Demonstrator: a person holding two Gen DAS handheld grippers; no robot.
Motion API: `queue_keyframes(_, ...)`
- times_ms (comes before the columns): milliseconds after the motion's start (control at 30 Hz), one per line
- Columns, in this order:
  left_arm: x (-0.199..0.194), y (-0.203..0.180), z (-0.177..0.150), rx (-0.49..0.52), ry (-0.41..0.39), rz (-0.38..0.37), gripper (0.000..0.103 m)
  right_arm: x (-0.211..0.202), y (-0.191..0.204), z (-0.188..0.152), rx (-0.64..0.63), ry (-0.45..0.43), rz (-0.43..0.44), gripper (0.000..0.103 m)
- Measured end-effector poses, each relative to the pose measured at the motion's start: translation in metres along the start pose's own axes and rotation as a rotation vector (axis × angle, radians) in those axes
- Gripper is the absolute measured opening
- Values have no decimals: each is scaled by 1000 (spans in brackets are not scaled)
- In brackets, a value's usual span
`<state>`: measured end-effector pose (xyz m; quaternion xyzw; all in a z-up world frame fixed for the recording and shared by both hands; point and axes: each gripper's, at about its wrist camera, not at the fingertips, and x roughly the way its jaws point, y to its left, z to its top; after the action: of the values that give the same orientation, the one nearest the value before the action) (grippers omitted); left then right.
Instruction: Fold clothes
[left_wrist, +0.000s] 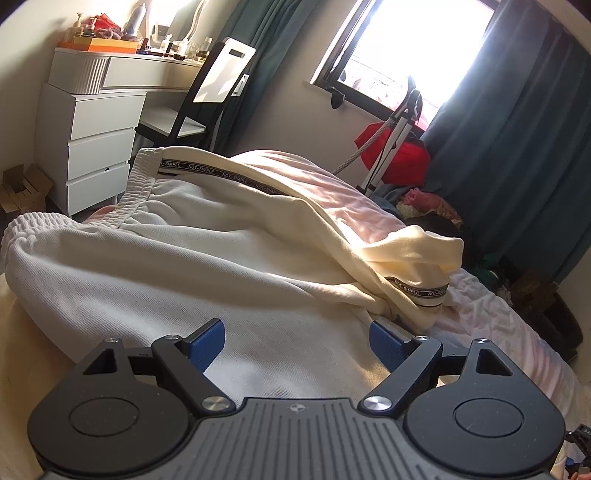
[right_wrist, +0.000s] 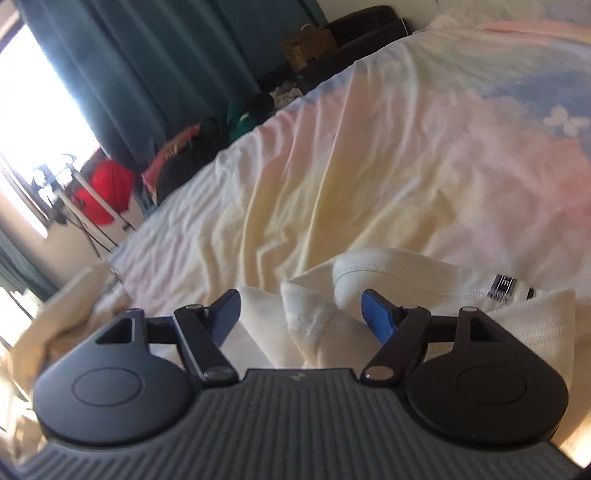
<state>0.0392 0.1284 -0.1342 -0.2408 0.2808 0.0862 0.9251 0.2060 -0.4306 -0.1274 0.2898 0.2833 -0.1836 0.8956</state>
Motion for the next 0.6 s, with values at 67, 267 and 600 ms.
queue_keyframes(67,0,0,-1,0,1,4,87,11,1,2,-14,7,-63,50)
queue_keyframes(267,2,-1,-2,14,1,19,87,30,4,5,28,49,-61,19)
queue_keyframes(600,7,-11,-8,80,-4,19,87,19,-35,26,89,-255,-294,15)
